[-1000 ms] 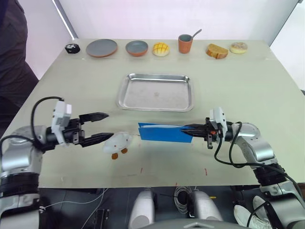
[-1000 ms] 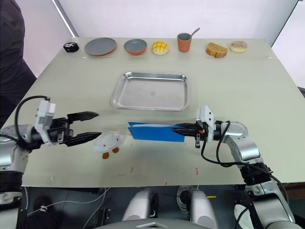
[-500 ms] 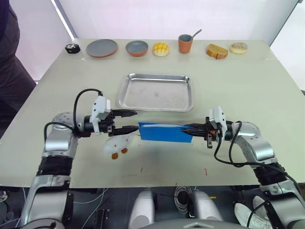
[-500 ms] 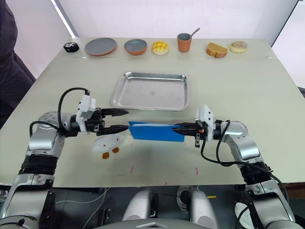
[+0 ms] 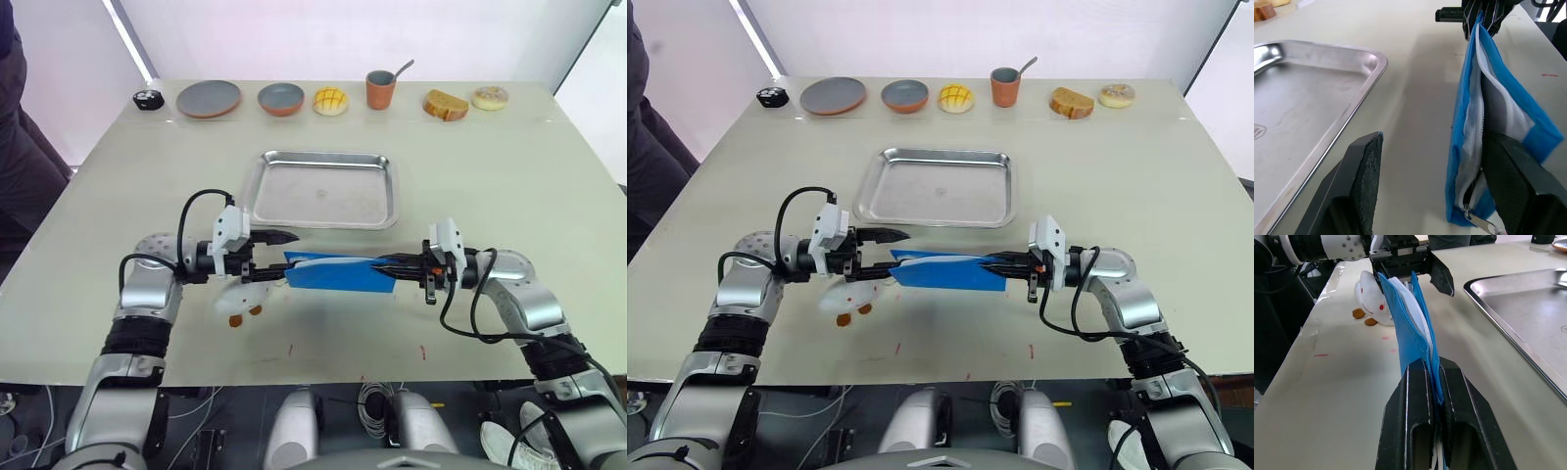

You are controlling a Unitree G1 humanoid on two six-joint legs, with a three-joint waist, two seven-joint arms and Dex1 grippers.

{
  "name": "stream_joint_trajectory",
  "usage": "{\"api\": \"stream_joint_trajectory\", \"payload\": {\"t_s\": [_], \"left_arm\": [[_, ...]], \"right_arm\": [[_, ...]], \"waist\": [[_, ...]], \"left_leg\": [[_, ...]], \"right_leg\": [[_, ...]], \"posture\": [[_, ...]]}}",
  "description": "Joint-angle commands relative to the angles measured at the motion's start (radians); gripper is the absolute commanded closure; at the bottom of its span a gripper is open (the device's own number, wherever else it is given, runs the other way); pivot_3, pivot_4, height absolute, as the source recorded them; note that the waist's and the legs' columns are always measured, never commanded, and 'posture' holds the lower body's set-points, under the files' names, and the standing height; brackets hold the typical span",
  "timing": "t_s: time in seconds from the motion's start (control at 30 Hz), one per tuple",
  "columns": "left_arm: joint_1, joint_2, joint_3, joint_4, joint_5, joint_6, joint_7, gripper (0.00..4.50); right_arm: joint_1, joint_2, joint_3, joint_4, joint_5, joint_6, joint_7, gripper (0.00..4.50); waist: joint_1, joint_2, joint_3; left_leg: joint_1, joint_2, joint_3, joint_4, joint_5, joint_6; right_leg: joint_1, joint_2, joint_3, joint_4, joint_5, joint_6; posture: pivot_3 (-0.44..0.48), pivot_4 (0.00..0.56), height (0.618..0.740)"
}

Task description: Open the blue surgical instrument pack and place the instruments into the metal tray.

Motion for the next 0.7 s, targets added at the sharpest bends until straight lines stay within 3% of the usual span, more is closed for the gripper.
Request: {"api": "stream_joint_trajectory", "payload": {"t_s": [0.03, 0.17, 0.2, 0.7], "left_arm": [[-0.003, -0.008, -0.004, -0.011, -0.010, -0.017, -0.013, 2.32], [0.010, -0.013, -0.002, -0.033, -0.024, -0.005, -0.020, 4.20], [0.016, -0.012, -0.002, -0.046, -0.029, 0.003, -0.022, 4.44], [0.109, 0.020, 0.026, -0.230, -0.098, 0.136, 0.006, 4.44]], "right_arm": [[0.001, -0.003, 0.016, 0.005, -0.029, 0.001, -0.004, 4.50], [-0.006, -0.002, 0.014, 0.009, -0.028, 0.004, -0.003, 4.50], [-0.007, -0.002, 0.014, 0.008, -0.028, 0.006, -0.001, 4.50], [-0.017, -0.006, 0.013, -0.007, -0.025, 0.033, 0.021, 4.50]], "waist": [[0.000, 0.000, 0.000], [0.000, 0.000, 0.000], [0.000, 0.000, 0.000], [0.001, 0.000, 0.000]], "left_leg": [[0.000, 0.000, 0.000, 0.000, 0.000, 0.000], [0.000, 0.000, 0.000, 0.000, 0.000, 0.000], [0.000, 0.000, 0.000, 0.000, 0.000, 0.000], [0.000, 0.000, 0.000, 0.000, 0.000, 0.000]], "right_leg": [[0.000, 0.000, 0.000, 0.000, 0.000, 0.000], [0.000, 0.000, 0.000, 0.000, 0.000, 0.000], [0.000, 0.000, 0.000, 0.000, 0.000, 0.000], [0.000, 0.000, 0.000, 0.000, 0.000, 0.000]], "posture": [[0.000, 0.150, 0.740], [0.000, 0.150, 0.740], [0.000, 0.150, 0.740], [0.000, 0.150, 0.740]]}}
